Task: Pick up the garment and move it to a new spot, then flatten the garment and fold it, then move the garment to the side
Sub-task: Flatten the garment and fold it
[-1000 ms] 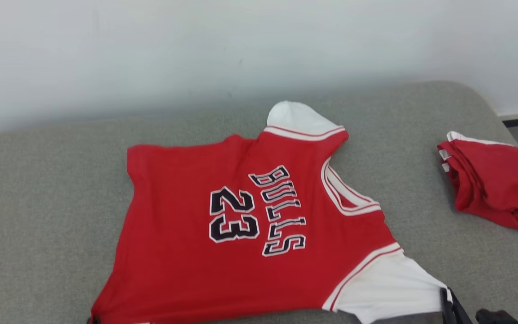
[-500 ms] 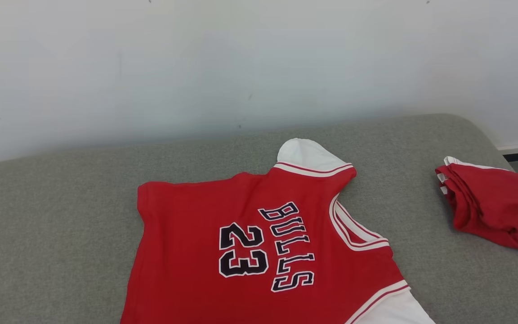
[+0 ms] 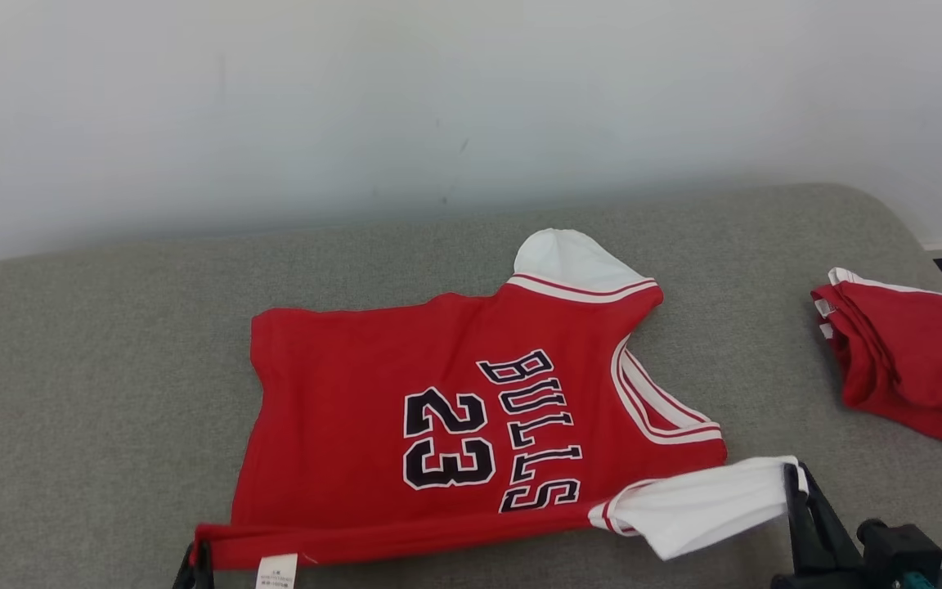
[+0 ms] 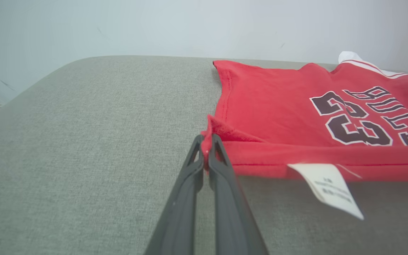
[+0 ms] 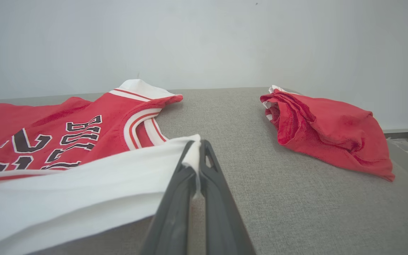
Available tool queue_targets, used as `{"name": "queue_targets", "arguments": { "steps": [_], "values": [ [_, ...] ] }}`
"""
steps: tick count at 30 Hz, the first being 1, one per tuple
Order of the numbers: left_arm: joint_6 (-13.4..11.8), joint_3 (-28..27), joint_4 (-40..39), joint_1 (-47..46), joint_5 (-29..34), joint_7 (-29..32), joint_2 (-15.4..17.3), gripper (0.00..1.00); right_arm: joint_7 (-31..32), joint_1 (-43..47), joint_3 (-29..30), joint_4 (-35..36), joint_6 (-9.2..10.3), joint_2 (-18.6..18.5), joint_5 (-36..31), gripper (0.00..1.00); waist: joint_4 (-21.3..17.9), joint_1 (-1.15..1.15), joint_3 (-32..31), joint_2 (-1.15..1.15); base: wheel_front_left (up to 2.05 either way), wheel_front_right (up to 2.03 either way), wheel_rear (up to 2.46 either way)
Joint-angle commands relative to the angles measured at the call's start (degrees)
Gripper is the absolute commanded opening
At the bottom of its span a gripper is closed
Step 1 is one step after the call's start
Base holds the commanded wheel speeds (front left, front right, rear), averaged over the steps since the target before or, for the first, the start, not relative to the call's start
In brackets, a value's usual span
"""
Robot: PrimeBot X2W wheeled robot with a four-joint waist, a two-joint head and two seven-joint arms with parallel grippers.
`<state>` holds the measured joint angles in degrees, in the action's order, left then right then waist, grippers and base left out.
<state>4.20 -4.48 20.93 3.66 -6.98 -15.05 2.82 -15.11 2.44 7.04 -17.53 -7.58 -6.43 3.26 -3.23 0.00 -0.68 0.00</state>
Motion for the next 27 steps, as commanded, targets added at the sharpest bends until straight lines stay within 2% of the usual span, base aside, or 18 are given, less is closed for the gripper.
{"name": "queue_targets", "arguments": {
  "steps": [1,7,16,27],
  "values": [
    [0.48,-0.32,-0.92,-2.04,0.72,-0.16,0.17,0.00,0.01,-2.59,-0.33,-0.61,0.20,-0.04,0.30,0.00,0.37,0.00,1.23,0.00,0.00,0.00,0.00],
    [1.15,-0.52,-0.73,-6.41,1.70,-0.16,0.16,0.00,0.00,-8.99,-1.25,-4.67,0.19,-0.49,-1.26,0.00,0.89,0.00,3.53,0.00,0.00,0.00,0.00],
    [1.58,-0.96,4.23,-13.14,3.45,-0.16,0.33,0.00,0.00,-19.13,-1.11,-12.30,0.19,-1.75,-4.24,0.00,1.61,0.00,7.30,0.00,0.00,0.00,0.00],
    [0.98,-0.41,8.96,-18.97,5.18,-0.16,0.78,0.00,0.01,-25.06,-1.34,-17.37,0.19,-2.91,-6.44,0.00,2.25,0.00,10.64,0.00,0.00,0.00,0.00]
  ]
}}
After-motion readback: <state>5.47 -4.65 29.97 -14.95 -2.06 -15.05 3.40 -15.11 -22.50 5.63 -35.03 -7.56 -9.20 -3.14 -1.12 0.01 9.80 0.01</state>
